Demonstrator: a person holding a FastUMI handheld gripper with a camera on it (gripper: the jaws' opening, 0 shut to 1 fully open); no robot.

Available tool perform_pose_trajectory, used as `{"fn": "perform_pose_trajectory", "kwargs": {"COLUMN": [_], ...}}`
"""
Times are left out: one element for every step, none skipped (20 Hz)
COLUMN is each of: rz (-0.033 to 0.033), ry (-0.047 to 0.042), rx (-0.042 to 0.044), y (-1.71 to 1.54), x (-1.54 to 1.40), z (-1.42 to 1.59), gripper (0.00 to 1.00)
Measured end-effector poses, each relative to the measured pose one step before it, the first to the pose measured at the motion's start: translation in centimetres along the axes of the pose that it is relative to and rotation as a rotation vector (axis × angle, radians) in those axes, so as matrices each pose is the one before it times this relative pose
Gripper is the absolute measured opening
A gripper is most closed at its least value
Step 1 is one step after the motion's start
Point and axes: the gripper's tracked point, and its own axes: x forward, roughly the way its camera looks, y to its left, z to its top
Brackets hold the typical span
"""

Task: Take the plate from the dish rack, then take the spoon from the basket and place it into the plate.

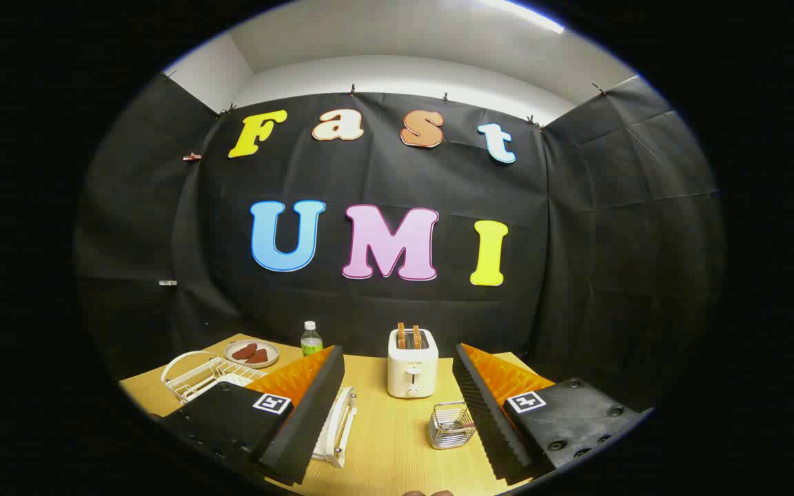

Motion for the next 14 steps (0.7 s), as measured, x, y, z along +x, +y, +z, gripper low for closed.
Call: {"fn": "perform_pose_trajectory", "kwargs": {"rz": [-0.00635, -0.00902, -0.00257, 0.00003, 0.00226, -0.00124, -0.00135, -0.00593, -0.00623, -0.00282, -0.00098, -0.00057, -0.00135, -0.00147], "ry": [0.00567, 0.00470, 0.00342, 0.00890, 0.01379, 0.01858, 0.01382, 0.00477, 0.00034, 0.00240, 0.00118, -0.00025, 0.00289, 0.00474], "rx": [-0.00045, -0.00102, 0.00161, 0.00027, -0.00040, 0.00177, 0.00359, 0.00372, 0.00171, -0.00222, -0.00466, -0.00418, -0.00210, 0.00026], "y": [-0.064, -0.219, 0.034, 0.197, 0.173, 0.244, 0.082, 0.084, 0.019, 0.054, 0.107, 0.052, 0.093, 0.066], "x": [0.083, 0.028, 0.178, 0.185, 0.196, 0.225, 0.201, 0.152, 0.111, 0.093, 0.079, 0.051, 0.035, 0.048], "z": [-0.120, -0.049, -0.082, -0.265, -0.502, -0.396, -0.293, -0.009, 0.156, 0.040, -0.110, 0.037, -0.031, -0.178], "gripper": [0.97, 0.97, 0.97, 0.97, 0.97, 0.97, 0.97, 0.97, 0.97, 0.97, 0.97, 0.97, 0.97, 0.97]}}
